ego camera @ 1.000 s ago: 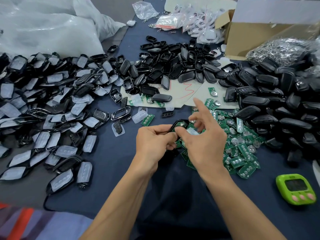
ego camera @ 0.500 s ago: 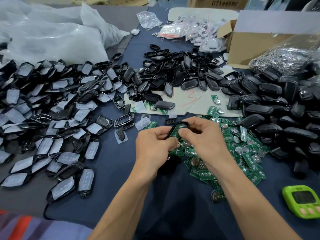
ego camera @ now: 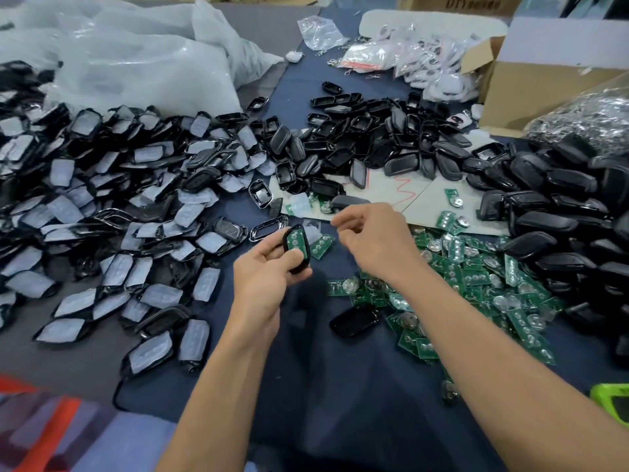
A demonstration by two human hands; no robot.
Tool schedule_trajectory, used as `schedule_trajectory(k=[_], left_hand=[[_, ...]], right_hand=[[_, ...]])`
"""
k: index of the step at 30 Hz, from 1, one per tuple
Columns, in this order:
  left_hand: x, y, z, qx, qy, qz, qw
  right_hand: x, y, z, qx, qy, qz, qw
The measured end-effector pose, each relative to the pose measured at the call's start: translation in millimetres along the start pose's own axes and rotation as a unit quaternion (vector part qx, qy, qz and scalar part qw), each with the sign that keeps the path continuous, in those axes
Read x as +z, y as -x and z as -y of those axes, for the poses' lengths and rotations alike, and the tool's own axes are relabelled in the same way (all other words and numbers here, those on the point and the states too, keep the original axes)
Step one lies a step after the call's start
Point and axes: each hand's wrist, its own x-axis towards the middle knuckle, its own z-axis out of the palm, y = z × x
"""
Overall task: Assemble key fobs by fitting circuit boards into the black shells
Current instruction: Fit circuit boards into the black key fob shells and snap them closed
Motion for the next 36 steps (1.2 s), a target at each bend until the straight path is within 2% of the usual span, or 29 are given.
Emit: schedule_trajectory(k=[3,10,14,16,20,24,26,30,33,36], left_hand=[[-17,-7,-6,0.013,0.024,-0.001,1.0],[-56,-15,-23,0.039,0.096,-0.089,0.991],[-80,-19,-33,0.072,0.118,-0.151,0.979],[-92,-21,-38,0.085,0.127,-0.17,0.973],[-110,-21,-39,0.099,0.135,-0.181,0.969],[-116,-20,-36,0.1,0.143,-0.192,0.966],[-114,-19,-36,0.096,0.134,-0.195,0.967],[-102,-13,-38,0.082,0.111,-0.175,0.975],[-85,-7,-39,0.073,0.093,-0.133,0.984],[-59,1,-34,0.061,0.029,-0.062,0.996]], right_hand=[[27,-13,15,-0.029,0.045,0.02,0.998],[81,-28,49,-0.112,0.164,0.083,0.977],[108,-31,78,-0.154,0.144,0.09,0.973],[124,-28,92,-0.19,0.159,0.126,0.961],[146,-24,107,-0.273,0.296,0.138,0.905],[150,-21,115,-0.264,0.325,0.123,0.9],[147,-20,113,-0.237,0.306,0.112,0.915],[117,-13,96,-0.115,0.127,0.072,0.983],[77,-2,74,-0.103,0.01,0.036,0.994],[37,19,54,-0.086,-0.085,0.047,0.992]])
